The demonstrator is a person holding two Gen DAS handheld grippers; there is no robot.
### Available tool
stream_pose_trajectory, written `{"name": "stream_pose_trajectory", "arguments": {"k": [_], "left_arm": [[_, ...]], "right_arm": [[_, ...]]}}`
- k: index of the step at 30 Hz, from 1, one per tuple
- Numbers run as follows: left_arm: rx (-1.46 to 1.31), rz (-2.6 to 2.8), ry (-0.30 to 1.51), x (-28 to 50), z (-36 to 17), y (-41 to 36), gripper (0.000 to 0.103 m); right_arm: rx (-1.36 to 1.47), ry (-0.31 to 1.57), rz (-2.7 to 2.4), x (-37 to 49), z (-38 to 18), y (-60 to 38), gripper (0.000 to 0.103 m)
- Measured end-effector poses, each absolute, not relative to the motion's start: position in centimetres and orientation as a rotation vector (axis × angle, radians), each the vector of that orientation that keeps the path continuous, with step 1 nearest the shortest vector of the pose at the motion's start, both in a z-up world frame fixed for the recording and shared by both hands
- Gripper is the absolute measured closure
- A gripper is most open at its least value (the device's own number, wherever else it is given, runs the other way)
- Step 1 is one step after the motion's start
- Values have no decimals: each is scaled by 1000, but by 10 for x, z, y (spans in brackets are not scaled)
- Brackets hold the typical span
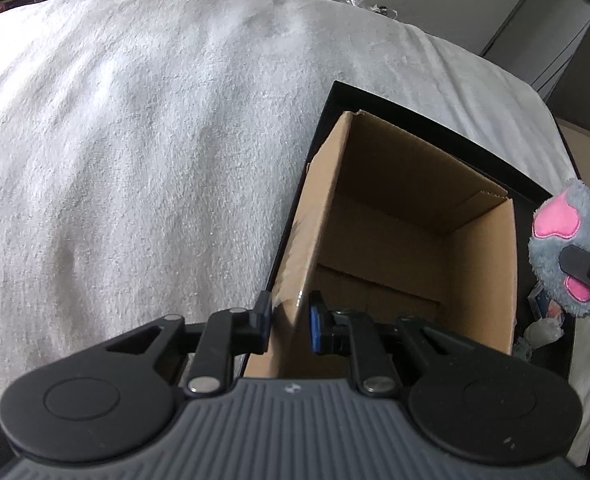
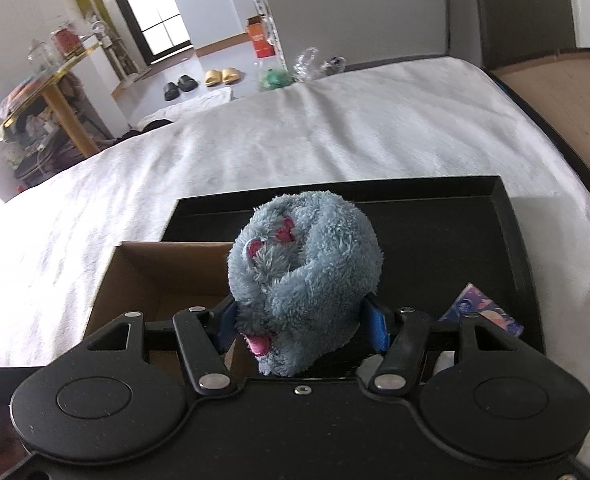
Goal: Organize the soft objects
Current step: 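Lift the grey plush ball with the right tool and lower it into the box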
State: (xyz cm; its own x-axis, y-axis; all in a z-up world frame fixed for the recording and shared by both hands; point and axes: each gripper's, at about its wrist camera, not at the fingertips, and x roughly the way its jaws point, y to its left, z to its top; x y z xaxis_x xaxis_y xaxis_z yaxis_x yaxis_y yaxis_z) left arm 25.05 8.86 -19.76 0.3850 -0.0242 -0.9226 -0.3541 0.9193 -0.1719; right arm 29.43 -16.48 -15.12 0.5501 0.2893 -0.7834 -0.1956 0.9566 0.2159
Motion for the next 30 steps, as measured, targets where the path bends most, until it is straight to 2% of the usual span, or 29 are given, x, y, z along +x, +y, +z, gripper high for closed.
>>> {"name": "stream_pose_trajectory", "arguments": {"k": [13, 30], "left_arm": [[-445, 175, 1163, 248, -199, 97, 87], [-495, 120, 1145, 251, -207, 111, 86]], "right_arm": [[45, 954, 385, 282, -144, -110, 43], [84, 1021, 418, 289, -169, -69, 43]]}}
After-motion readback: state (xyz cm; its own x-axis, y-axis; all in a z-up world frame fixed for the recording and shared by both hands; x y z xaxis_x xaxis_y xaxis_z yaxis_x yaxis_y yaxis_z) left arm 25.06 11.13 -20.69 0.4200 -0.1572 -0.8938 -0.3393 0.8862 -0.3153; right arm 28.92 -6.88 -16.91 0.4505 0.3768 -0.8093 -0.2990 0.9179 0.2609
